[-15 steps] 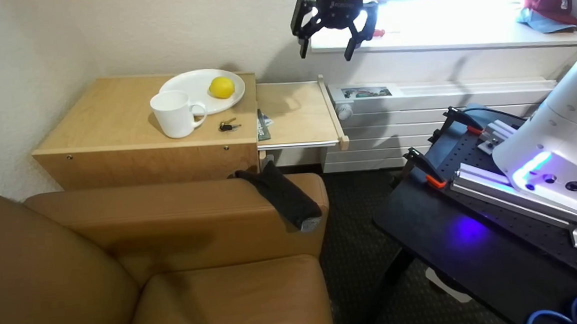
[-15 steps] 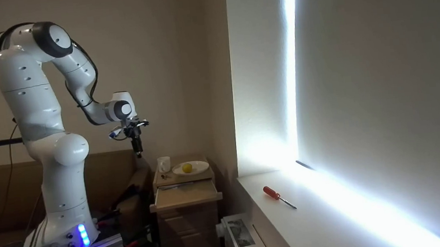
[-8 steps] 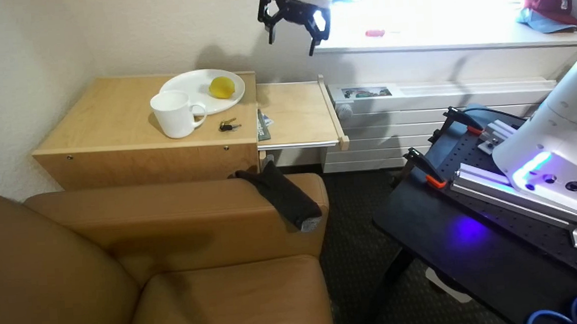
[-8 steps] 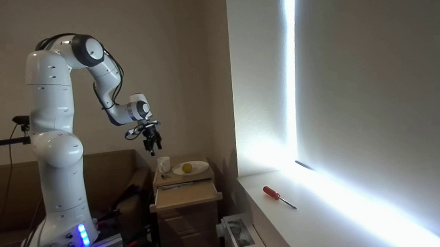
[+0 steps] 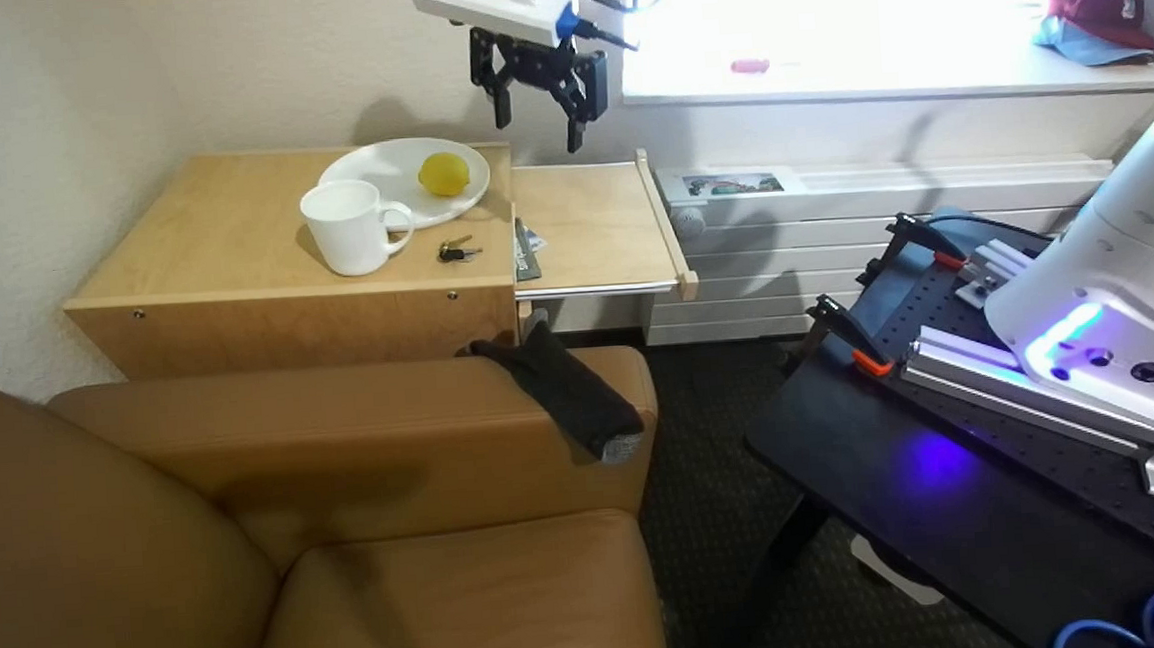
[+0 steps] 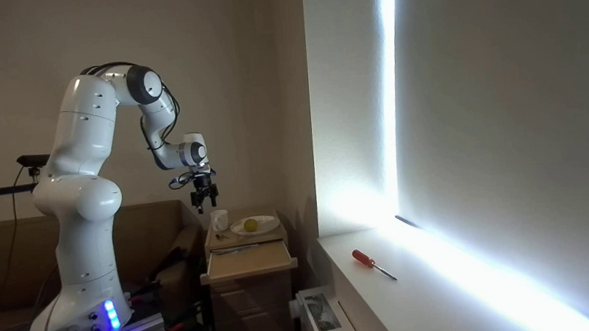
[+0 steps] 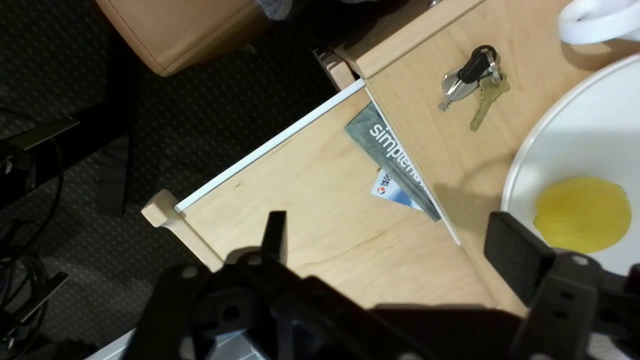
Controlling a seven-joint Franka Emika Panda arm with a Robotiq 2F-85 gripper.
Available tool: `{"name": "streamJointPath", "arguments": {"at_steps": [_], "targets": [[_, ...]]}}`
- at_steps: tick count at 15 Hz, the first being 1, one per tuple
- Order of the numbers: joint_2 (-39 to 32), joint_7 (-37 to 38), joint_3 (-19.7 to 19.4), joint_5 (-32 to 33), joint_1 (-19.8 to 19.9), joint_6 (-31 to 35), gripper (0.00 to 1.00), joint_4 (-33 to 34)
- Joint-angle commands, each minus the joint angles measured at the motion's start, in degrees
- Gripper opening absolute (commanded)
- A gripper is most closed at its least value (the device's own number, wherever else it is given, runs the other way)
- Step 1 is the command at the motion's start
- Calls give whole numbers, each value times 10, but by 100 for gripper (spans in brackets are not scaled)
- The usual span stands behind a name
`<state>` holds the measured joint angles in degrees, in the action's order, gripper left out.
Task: Put the white mug on the nightstand shelf, place the mug on the top of the night stand
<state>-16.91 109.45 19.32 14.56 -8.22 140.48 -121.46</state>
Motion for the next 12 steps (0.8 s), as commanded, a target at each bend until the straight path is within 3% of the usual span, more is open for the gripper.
{"name": "streamJointPath", "arguments": {"at_steps": [1,4,6,10,12], "targets": [[-15,5,-59,-24,-53,3,100,12],[-32,26,-63,-103,-76,18,100,33],[-31,36,-65,-121,-96,61,100,42],[-60,80,-89,-72,-158,110,100,85],[-78,107,-108,-40,-190,103,100,108]]}}
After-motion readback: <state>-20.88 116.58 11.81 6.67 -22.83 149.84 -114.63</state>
